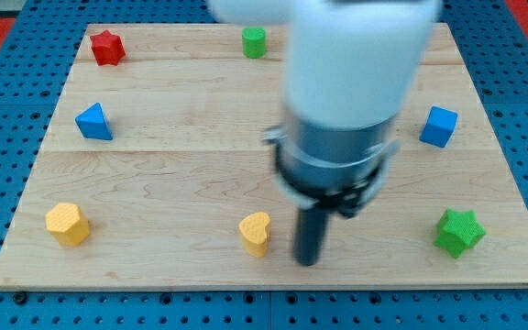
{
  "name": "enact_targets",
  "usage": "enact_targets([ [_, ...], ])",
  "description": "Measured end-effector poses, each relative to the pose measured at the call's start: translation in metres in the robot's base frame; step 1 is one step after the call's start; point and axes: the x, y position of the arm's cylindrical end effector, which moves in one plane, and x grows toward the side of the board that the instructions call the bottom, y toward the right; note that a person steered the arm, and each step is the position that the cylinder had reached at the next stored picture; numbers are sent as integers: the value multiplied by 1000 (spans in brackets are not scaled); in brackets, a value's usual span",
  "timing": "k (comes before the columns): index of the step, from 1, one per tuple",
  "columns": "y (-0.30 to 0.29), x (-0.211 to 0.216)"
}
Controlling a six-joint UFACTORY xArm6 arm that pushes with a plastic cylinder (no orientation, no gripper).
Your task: Move the yellow heart to the right of the hexagon
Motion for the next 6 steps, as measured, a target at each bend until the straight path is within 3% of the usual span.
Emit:
enact_targets([
  [1, -40, -38],
  [2, -31, -62],
  [4, -167, -21],
  [6, -161, -53],
])
